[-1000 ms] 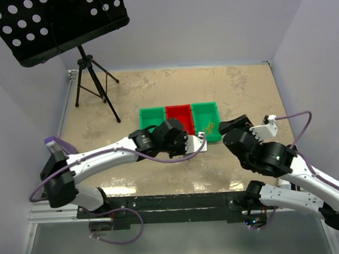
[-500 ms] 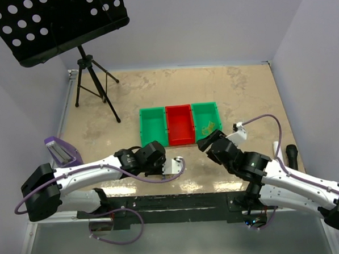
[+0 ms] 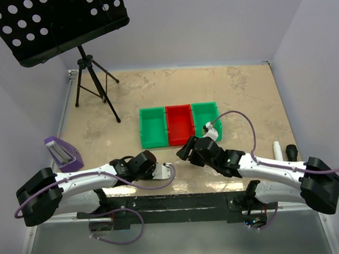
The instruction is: Untangle the cables
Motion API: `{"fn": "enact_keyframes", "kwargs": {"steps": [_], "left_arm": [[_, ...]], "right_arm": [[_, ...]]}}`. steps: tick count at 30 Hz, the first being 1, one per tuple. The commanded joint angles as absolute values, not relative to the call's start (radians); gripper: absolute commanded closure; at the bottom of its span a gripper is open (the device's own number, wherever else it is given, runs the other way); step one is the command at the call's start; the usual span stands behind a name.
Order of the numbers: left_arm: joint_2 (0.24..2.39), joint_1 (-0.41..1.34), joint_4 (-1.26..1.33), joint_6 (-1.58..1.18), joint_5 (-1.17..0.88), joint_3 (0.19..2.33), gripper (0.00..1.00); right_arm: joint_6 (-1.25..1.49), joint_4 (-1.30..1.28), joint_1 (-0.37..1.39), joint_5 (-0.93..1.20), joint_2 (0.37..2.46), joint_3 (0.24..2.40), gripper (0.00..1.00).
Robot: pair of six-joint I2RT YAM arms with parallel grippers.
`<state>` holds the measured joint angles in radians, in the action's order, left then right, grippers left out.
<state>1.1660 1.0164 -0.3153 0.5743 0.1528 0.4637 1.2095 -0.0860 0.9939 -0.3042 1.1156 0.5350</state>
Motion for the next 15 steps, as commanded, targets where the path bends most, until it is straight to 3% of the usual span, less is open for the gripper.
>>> {"fn": "enact_keyframes", "kwargs": {"steps": [1, 15], "left_arm": [[1.146, 1.009, -0.241, 0.603, 0.209, 0.434, 1.00], [1.134, 0.989, -0.281, 0.499, 0.164, 0.514, 1.00]], "right_arm": [[1.138, 0.078, 0.996, -0.186, 1.137, 0.517, 0.36], [1.011, 0.221, 0.994, 0.023, 1.154, 0.442, 0.38]]}}
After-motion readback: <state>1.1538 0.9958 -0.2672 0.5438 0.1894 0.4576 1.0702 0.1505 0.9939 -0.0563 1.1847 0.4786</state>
